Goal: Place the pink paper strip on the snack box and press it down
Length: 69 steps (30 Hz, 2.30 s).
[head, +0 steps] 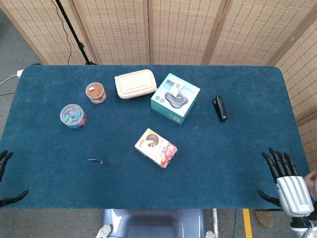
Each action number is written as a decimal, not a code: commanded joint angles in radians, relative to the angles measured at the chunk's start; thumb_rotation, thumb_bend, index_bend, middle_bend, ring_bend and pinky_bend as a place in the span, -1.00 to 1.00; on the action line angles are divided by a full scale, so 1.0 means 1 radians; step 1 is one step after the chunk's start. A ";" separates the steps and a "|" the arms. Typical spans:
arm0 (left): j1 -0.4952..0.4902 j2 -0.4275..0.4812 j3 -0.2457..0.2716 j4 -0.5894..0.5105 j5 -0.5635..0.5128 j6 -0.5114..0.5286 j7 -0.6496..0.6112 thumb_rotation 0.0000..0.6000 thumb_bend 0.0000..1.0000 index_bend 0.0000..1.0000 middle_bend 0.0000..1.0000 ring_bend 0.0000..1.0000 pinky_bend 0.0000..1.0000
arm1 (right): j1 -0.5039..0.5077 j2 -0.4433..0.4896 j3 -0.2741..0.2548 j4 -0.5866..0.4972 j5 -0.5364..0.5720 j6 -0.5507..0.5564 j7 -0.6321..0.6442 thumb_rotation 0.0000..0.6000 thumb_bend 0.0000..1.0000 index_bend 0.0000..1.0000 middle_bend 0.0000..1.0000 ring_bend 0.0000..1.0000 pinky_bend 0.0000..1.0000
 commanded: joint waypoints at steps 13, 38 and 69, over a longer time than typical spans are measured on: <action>-0.092 -0.083 -0.069 0.047 -0.044 -0.089 0.021 1.00 -1.00 -1.00 -1.00 -1.00 -1.00 | -0.002 0.010 0.002 -0.008 0.003 0.002 0.021 1.00 -1.00 -1.00 -1.00 -1.00 -1.00; -0.387 -0.459 -0.160 0.240 -0.302 -0.428 0.331 1.00 -0.62 -0.23 -1.00 -1.00 -1.00 | 0.008 0.044 0.005 0.000 0.025 -0.020 0.119 1.00 -1.00 -1.00 -1.00 -1.00 -1.00; -0.465 -0.599 -0.163 0.306 -0.451 -0.431 0.485 1.00 -0.39 0.08 -1.00 -1.00 -1.00 | 0.017 0.070 0.002 0.010 0.033 -0.036 0.194 1.00 -1.00 -1.00 -1.00 -1.00 -1.00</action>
